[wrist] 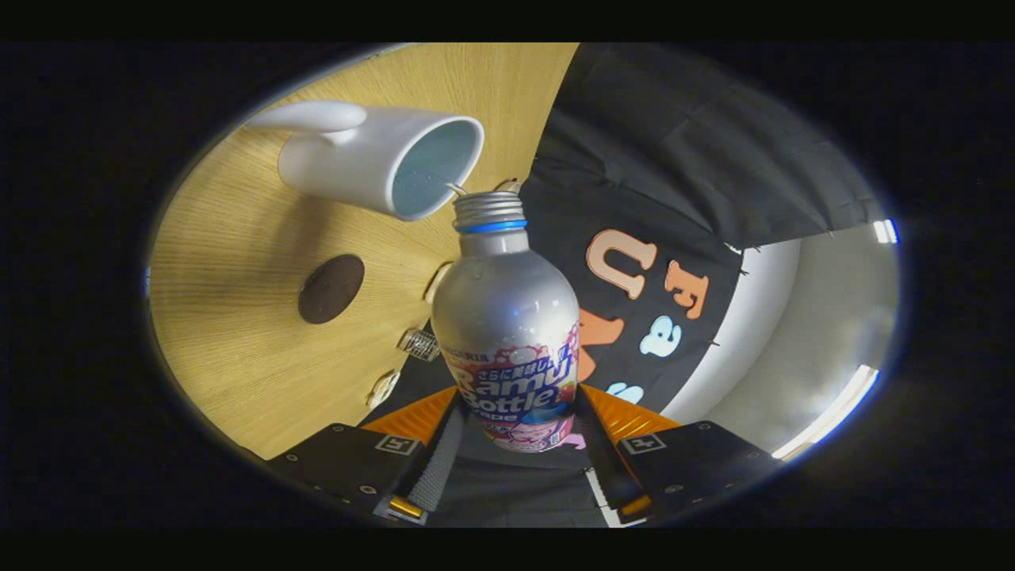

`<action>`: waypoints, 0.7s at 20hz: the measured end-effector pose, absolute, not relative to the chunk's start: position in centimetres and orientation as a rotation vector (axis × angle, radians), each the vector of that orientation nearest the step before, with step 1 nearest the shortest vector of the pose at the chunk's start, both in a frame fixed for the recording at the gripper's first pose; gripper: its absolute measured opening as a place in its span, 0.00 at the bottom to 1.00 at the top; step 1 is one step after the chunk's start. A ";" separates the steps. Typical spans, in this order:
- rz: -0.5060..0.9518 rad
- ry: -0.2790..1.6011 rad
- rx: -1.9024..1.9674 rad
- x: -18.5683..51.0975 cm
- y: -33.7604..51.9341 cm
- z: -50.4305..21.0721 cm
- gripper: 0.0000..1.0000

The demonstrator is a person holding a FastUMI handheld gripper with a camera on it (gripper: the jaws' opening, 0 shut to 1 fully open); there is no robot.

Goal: Take the bottle from table, then pour the juice into the cup, finally place the bottle on the coaster

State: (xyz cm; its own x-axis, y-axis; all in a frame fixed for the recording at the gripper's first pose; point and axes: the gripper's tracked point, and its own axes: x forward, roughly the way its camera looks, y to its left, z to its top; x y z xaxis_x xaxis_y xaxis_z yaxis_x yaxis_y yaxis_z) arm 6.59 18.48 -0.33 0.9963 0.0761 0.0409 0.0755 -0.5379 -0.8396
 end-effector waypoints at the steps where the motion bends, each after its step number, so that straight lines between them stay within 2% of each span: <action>1: 0.000 -0.107 -2.138 6.5 18.5 -0.3 0.77; 14: 0.035 0.055 -1.880 5.7 17.1 -3.5 0.76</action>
